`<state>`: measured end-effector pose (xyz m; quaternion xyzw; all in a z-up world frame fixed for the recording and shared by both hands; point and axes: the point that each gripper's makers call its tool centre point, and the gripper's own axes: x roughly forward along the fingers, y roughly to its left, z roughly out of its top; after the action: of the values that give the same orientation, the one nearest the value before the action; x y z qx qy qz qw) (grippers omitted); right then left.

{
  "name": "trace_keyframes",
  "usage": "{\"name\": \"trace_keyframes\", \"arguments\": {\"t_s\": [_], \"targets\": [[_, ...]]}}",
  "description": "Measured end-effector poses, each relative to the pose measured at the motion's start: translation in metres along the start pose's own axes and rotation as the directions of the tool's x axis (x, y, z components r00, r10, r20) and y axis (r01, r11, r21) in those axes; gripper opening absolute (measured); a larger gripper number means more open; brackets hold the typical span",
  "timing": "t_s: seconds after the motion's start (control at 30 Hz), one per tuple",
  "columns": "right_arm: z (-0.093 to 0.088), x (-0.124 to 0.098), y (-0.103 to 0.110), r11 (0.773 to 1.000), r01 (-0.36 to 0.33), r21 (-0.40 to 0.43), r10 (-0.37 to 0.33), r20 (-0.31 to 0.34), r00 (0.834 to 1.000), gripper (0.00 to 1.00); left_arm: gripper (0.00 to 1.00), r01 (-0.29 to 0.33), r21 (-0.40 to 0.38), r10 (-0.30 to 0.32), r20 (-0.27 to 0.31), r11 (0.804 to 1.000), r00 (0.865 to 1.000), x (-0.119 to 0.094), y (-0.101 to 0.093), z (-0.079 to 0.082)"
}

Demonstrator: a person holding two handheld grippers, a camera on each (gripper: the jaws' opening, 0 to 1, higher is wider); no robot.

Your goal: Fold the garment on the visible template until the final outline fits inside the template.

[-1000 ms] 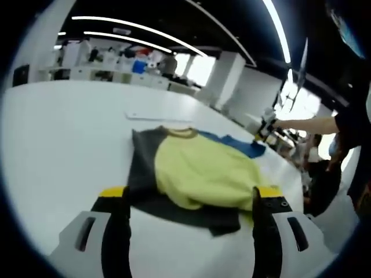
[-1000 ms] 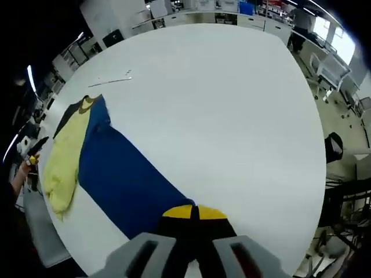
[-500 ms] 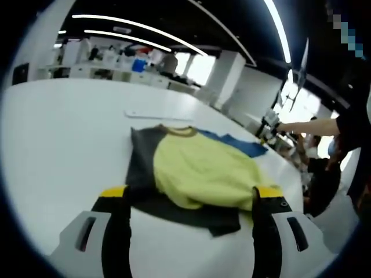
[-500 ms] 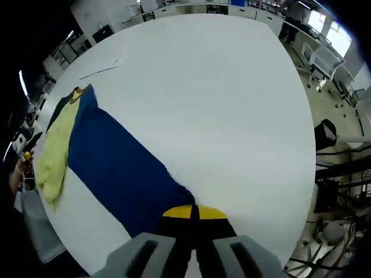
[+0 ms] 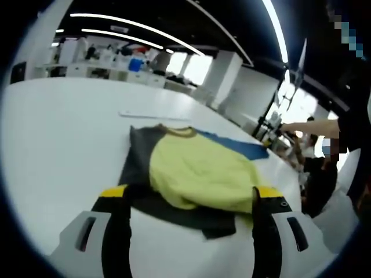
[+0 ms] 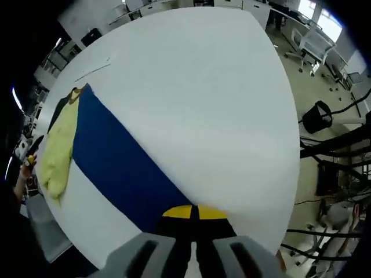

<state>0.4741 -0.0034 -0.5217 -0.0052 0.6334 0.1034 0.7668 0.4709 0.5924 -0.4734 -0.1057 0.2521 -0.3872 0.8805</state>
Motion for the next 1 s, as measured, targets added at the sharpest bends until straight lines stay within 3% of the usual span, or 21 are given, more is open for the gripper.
{"name": "trace_keyframes", "arguments": {"t_s": [0.13, 0.27, 0.4, 0.47, 0.53, 0.57, 0.77, 0.8, 0.87, 0.9, 1.0], "targets": [[0.0, -0.014, 0.009, 1.0, -0.004, -0.019, 0.004, -0.003, 1.0, 0.0, 0.82, 0.009, 0.001, -0.009, -0.003, 1.0, 1.0, 0.002, -0.001, -0.003], [-0.001, -0.029, 0.021, 0.998, -0.048, 0.033, 0.048, -0.018, 0.999, 0.0, 0.82, 0.022, -0.007, -0.022, 0.006, 1.0, 1.0, 0.004, -0.002, -0.003], [-0.005, -0.045, 0.045, 0.996, -0.075, 0.052, 0.076, -0.023, 0.997, 0.0, 0.82, 0.036, -0.014, -0.036, 0.011, 0.999, 0.999, 0.006, -0.005, -0.005], [-0.01, -0.054, 0.067, 0.989, -0.121, 0.087, 0.125, -0.04, 0.991, 0.0, 0.82, 0.044, -0.017, -0.044, 0.014, 0.999, 0.999, 0.008, -0.007, -0.007], [-0.012, -0.059, 0.08, 0.99, -0.118, 0.078, 0.122, -0.036, 0.992, 0.0, 0.82, 0.047, -0.024, -0.046, 0.017, 0.999, 0.999, 0.008, -0.008, -0.008], [-0.009, -0.057, 0.075, 0.997, -0.072, 0.03, 0.073, -0.012, 0.997, 0.0, 0.82, 0.048, -0.027, -0.048, 0.018, 0.998, 0.999, 0.008, -0.008, -0.009], [-0.021, -0.036, 0.068, 0.998, -0.003, 0.064, 0.006, -0.04, 0.999, 0.0, 0.82, 0.037, -0.029, -0.036, 0.012, 0.999, 0.999, 0.005, -0.008, -0.011], [-0.017, -0.03, 0.065, 0.997, 0.031, 0.064, -0.031, -0.001, 1.0, 0.0, 0.82, 0.032, -0.029, -0.032, 0.01, 0.999, 0.999, 0.004, -0.006, -0.011], [-0.015, -0.027, 0.07, 0.997, 0.025, 0.068, -0.026, 0.023, 0.999, 0.0, 0.82, 0.027, -0.028, -0.027, 0.006, 0.999, 1.0, 0.002, -0.005, -0.012], [0.004, -0.019, 0.039, 0.996, 0.019, 0.085, -0.022, 0.038, 0.999, 0.0, 0.82, 0.022, -0.028, -0.022, 0.001, 0.999, 1.0, 0.001, -0.003, -0.012], [0.014, -0.007, 0.012, 0.996, 0.061, 0.069, -0.063, 0.03, 0.998, 0.0, 0.82, 0.012, -0.028, -0.012, 0.001, 1.0, 1.0, -0.002, 0.001, -0.011]]}}
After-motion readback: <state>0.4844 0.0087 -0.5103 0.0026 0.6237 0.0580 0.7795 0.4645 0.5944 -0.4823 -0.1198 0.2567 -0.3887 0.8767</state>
